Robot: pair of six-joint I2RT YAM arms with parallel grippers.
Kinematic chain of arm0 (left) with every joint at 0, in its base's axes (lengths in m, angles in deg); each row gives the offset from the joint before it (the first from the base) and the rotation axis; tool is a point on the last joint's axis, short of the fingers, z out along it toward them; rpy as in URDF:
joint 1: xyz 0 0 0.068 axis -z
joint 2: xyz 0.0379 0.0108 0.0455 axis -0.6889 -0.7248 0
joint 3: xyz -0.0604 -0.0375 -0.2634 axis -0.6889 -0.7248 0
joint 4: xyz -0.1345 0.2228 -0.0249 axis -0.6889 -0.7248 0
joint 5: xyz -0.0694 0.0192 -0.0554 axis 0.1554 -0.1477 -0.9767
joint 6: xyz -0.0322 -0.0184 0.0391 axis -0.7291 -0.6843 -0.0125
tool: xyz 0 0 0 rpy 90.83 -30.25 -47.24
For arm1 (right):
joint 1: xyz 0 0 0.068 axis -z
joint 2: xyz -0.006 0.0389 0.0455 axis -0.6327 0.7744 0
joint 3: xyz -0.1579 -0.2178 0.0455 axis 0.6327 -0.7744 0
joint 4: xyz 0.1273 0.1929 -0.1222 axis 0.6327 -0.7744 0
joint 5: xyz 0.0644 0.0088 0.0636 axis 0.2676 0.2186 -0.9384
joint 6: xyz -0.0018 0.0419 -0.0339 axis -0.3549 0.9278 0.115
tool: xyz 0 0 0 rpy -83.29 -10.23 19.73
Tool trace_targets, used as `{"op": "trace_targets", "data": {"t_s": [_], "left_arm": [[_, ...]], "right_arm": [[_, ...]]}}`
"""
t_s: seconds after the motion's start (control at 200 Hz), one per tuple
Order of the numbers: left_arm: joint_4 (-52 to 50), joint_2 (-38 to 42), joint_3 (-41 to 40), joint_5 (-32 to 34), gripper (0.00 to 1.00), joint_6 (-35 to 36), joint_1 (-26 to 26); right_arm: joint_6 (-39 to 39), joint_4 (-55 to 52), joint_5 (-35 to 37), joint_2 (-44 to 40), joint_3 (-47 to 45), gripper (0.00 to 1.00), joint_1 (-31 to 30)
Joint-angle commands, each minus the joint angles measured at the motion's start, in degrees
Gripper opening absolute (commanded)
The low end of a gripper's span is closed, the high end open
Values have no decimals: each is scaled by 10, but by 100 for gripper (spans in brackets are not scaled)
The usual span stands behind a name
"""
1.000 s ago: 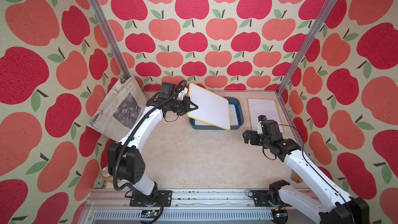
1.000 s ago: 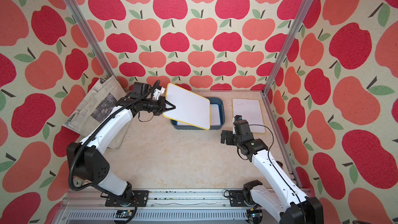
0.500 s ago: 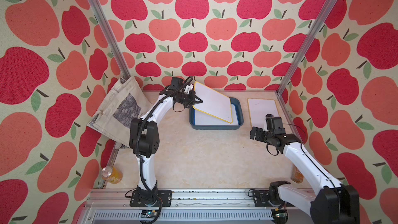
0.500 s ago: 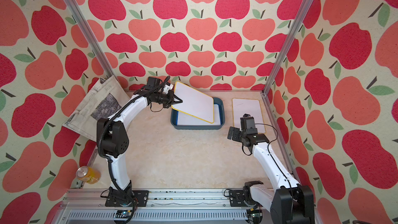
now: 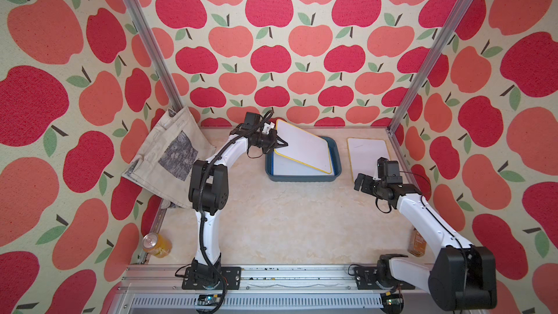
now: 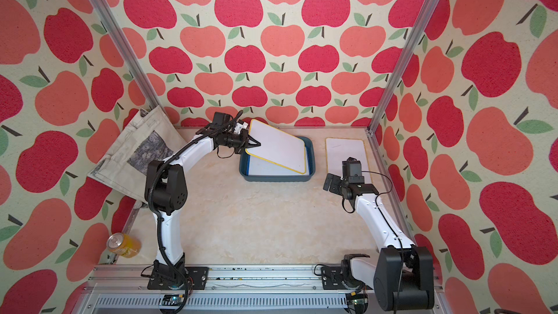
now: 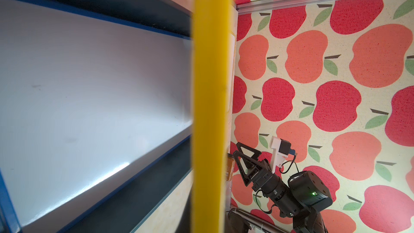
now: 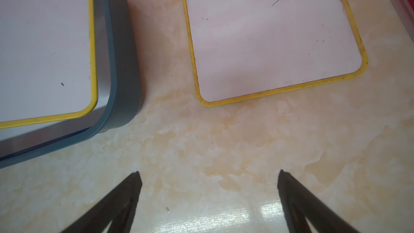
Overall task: Put the whiteboard into the storage box
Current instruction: Place the whiteboard in the storage box.
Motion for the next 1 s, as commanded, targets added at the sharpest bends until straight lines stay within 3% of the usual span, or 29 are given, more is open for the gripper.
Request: {"op": "trace_targets", "data": {"t_s": [0.0, 0.49, 0.82, 0.996], "left_arm": [[76, -6, -5, -35, 2, -18, 1], [77, -29, -19, -5, 7, -24, 15], [7, -34, -11, 40, 22, 11, 16], [-16, -42, -4, 51, 25, 19, 16]], "right_arm": [[-1, 13, -10, 7, 14, 99, 2], [-3, 28, -14, 23, 8, 99, 4], [-7, 39, -19, 38, 5, 99, 8], [-7, 43, -23, 43, 5, 99, 8]]}}
